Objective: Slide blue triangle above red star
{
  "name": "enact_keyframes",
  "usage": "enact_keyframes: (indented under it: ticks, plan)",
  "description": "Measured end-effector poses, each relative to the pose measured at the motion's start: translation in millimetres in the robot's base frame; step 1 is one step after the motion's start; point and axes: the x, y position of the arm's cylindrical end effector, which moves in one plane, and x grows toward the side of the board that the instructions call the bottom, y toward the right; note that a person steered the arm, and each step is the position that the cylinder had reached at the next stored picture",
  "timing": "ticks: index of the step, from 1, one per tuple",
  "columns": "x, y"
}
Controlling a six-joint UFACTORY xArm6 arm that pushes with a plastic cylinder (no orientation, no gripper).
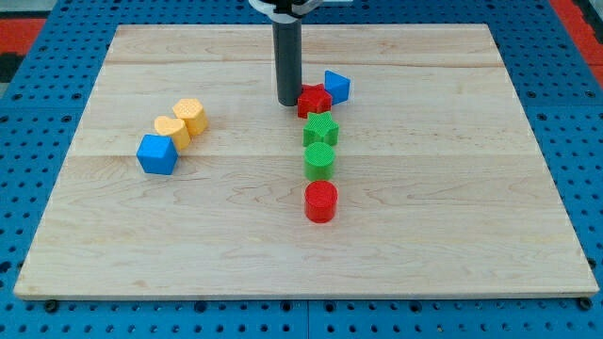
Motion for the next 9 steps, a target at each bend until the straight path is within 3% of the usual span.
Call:
enact_keyframes:
  ticks: [1, 4, 5, 6, 7, 8, 9]
  plan:
    - [0, 2]
    - [-74, 16]
    - [-83, 46]
    - [-79, 113]
    - [-43, 144]
    - [4, 123]
    - [2, 98]
